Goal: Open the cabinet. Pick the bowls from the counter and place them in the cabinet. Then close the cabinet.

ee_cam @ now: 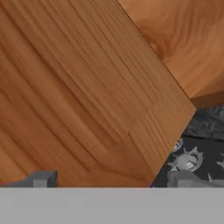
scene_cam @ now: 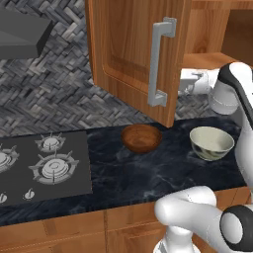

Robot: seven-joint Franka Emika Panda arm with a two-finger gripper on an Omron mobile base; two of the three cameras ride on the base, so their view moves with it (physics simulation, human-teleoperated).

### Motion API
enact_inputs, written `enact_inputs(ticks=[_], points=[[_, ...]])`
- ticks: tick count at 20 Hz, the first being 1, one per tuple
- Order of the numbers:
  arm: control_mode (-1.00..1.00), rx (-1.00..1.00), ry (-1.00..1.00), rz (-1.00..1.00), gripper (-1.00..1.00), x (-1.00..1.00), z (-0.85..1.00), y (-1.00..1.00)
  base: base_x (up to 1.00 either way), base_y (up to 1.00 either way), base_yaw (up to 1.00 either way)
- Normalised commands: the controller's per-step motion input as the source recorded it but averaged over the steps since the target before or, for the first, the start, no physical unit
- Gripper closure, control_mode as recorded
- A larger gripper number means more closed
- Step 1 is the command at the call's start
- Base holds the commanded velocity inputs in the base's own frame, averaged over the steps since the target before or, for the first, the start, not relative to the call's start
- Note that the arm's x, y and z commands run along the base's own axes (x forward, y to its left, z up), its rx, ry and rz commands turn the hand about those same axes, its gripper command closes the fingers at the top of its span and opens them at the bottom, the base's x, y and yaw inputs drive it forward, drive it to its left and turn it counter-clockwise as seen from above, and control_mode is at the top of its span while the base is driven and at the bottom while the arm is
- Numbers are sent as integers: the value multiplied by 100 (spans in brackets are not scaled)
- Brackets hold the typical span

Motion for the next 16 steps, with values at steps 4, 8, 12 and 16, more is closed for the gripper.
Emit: enact_inputs(ticks=[4,8,12,16], points=[[-100,0,-9,11,-100,-8,0,79,0,0,0],[-100,0,-10,9,-100,-22,0,76,0,0,0],[-100,0,-11,8,-100,-44,0,63,0,0,0],[-100,0,-4,2,-100,-22,-1,38,0,0,0]])
